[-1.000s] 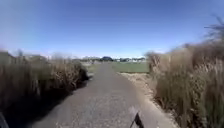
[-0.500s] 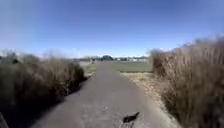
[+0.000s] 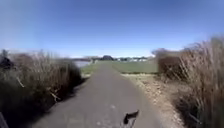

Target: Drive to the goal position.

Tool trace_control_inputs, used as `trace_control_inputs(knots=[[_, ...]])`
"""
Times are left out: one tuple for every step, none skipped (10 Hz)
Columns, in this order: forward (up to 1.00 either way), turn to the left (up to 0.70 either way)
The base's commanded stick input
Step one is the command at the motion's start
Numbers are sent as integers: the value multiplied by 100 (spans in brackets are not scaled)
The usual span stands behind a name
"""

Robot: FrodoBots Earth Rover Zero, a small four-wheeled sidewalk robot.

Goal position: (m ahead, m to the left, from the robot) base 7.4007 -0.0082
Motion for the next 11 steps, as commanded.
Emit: trace_control_inputs(knots=[[70,0],[70,0],[70,0],[70,0],[70,0],[70,0],[70,0],[70,0],[70,0],[70,0],[70,0]])
